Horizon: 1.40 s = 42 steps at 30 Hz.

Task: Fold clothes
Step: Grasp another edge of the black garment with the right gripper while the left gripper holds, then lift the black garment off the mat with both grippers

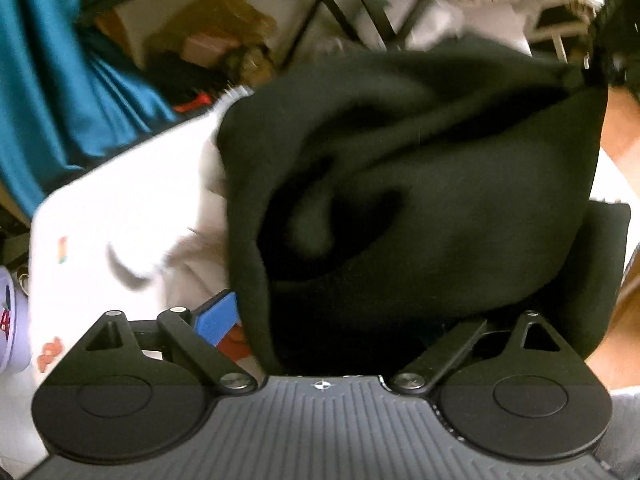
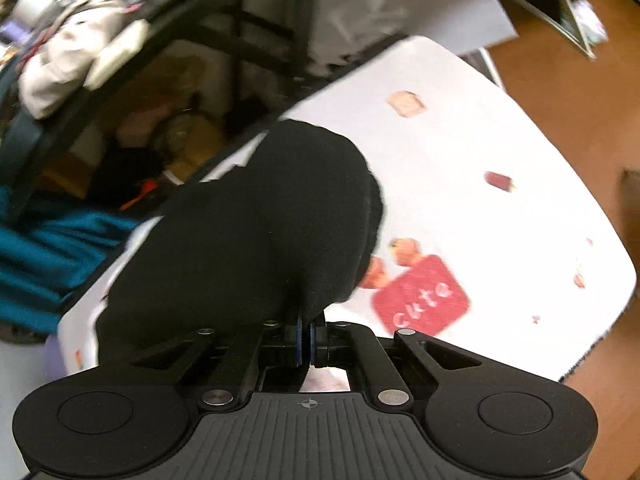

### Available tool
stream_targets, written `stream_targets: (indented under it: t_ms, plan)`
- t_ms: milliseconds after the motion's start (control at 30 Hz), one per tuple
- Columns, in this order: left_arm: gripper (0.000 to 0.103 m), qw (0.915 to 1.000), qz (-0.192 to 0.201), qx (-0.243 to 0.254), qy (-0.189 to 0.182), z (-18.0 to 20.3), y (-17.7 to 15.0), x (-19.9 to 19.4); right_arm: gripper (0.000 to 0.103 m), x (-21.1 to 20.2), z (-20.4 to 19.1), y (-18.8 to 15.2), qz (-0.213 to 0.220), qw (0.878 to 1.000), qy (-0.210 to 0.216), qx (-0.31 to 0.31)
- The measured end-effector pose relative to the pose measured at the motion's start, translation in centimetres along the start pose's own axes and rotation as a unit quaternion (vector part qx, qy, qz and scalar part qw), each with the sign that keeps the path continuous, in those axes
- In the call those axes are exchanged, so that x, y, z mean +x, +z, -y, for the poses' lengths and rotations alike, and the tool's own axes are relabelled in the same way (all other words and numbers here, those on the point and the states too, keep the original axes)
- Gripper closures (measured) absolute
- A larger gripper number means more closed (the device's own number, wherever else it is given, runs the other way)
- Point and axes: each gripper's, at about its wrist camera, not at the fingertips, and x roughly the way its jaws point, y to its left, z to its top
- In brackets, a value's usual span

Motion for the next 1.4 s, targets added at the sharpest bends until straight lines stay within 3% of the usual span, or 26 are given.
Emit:
stream_targets:
  t_ms: [133,233,300,333,367,433,467,500,533,600,700,833,1033,1200,1267,1300,1367,1400]
  plan:
    - [0.007,0.9991,-0.032,-0.020,0.020,-0.1,-0.8,3.1,0.100,0.7,0.0,-0.2,-0.006,1.000,0.013,0.001]
    - [0.004,0.9950,-0.067,-0.075,0.004,-1.8,-1.9,5.1,0.098,1.2,-0.9,0.0,-0.015,1.000,0.022,-0.010]
    - [0.008,0.9891,-0.076,-0.124,-0.022,-3.3,-2.7,5.6,0.093,1.8,-1.6,0.4,-0.020,0.999,0.023,-0.017]
    - [0.028,0.9863,-0.075,-0.141,-0.040,-4.0,-3.1,5.6,0.087,2.3,-2.0,0.7,-0.021,0.999,0.020,-0.021]
    - [0.057,0.9833,-0.076,-0.152,-0.066,-4.4,-3.4,5.5,0.082,2.8,-2.3,1.1,-0.022,0.999,0.016,-0.024]
    - [0.077,0.9819,-0.069,-0.156,-0.082,-4.4,-3.6,4.6,0.063,3.9,-3.0,1.8,-0.022,0.999,0.007,-0.033]
    - [0.088,0.9825,-0.061,-0.157,-0.080,-4.2,-3.6,3.8,0.061,4.5,-3.3,1.9,-0.023,0.999,0.002,-0.038]
    - [0.089,0.9829,-0.053,-0.158,-0.079,-4.1,-3.6,3.0,0.060,5.2,-3.7,2.1,-0.026,0.999,-0.001,-0.041]
    - [0.090,0.9832,-0.044,-0.159,-0.077,-4.0,-3.5,2.1,0.066,6.0,-4.0,2.2,-0.032,0.999,-0.002,-0.043]
    - [0.091,0.9784,-0.024,-0.190,-0.078,-4.6,-3.6,0.0,0.097,5.8,-5.0,2.4,-0.032,0.998,0.016,-0.042]
    - [0.091,0.9673,0.011,-0.244,-0.070,-6.5,-3.6,-4.0,0.098,4.1,-7.0,2.9,-0.019,0.997,0.058,-0.050]
    - [0.091,0.9576,0.048,-0.278,-0.055,-8.3,-2.8,-9.3,0.100,-3.1,-10.5,4.2,0.016,0.984,0.168,-0.052]
    - [0.092,0.9676,0.104,-0.230,-0.008,-9.1,-2.2,-15.4,0.100,-15.2,-14.1,5.2,0.111,0.940,0.308,-0.090]
    - [0.087,0.9735,0.140,-0.179,0.030,-8.1,-1.0,-18.6,0.100,-21.8,-13.5,6.7,0.164,0.911,0.365,-0.102]
    - [0.076,0.9790,0.129,-0.151,0.045,-7.2,-0.5,-17.8,0.100,-22.6,-12.3,7.2,0.176,0.910,0.359,-0.110]
    - [0.072,0.9817,0.118,-0.141,0.048,-6.6,-0.4,-16.6,0.100,-22.2,-11.7,7.2,0.172,0.915,0.349,-0.108]
    - [0.049,0.9865,0.097,-0.122,0.053,-5.4,-0.3,-14.1,0.100,-20.9,-10.4,7.2,0.157,0.928,0.324,-0.096]
    - [0.045,0.9884,0.086,-0.113,0.055,-5.5,-0.4,-13.2,0.100,-19.7,-9.6,7.1,0.147,0.937,0.304,-0.091]
